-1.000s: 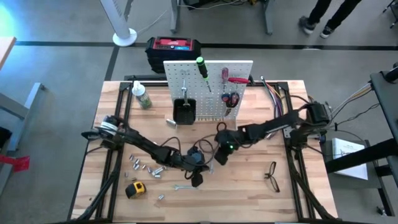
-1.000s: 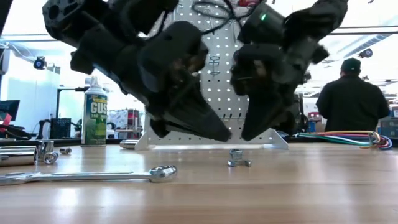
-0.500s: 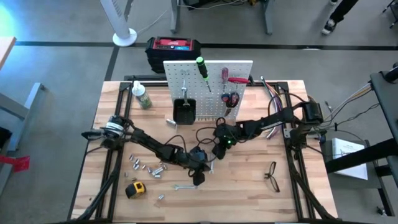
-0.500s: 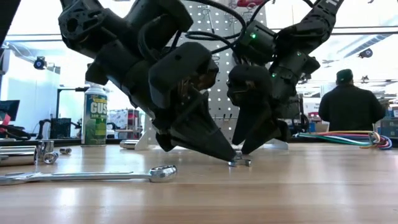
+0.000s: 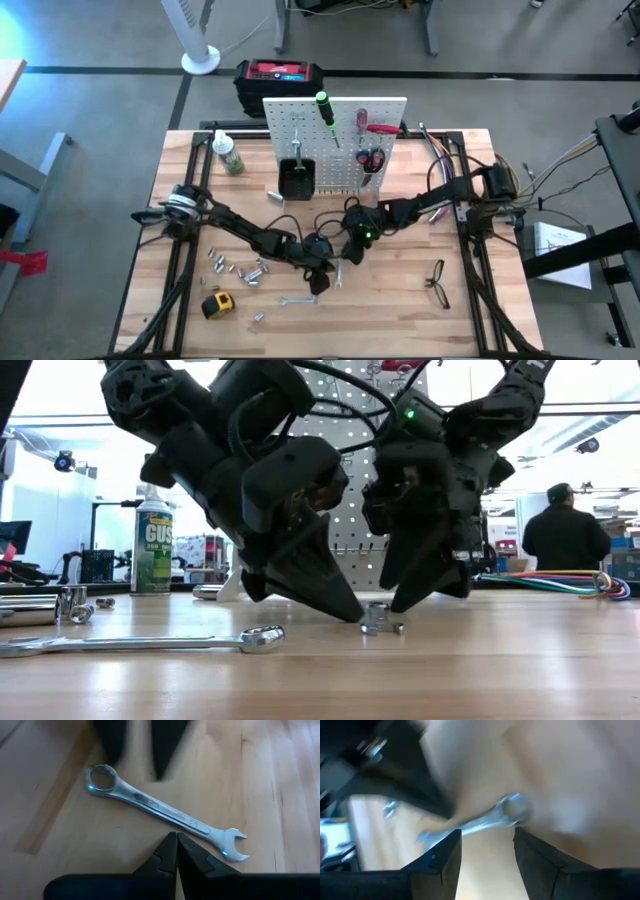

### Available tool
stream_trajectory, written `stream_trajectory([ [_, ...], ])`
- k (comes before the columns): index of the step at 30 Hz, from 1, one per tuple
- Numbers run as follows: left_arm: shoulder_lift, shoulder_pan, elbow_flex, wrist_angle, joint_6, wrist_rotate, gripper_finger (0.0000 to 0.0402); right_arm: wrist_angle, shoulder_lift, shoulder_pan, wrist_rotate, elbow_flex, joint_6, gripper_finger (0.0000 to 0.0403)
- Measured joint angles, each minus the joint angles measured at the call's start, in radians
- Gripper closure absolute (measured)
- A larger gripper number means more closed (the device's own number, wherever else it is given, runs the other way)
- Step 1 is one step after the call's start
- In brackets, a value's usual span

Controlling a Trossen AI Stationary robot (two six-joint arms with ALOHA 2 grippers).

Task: Hang tools onto peg board
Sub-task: Hang the left silver wrench on the pegboard

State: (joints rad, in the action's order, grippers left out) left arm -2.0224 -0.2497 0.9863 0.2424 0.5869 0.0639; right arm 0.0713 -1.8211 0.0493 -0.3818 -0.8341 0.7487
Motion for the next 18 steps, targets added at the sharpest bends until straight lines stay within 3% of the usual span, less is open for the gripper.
stream_trajectory([
  [10, 0.091, -0.039, 0.010, -0.041, -0.088, 0.022, 0.0401, -0.018, 0.007, -0.007, 0.012, 0.001, 0.005, 0.0246],
  [18, 0.031, -0.058, 0.103, -0.013, -0.254, -0.042, 0.0401, -0.010, 0.010, -0.059, 0.014, -0.013, -0.058, 0.0250],
])
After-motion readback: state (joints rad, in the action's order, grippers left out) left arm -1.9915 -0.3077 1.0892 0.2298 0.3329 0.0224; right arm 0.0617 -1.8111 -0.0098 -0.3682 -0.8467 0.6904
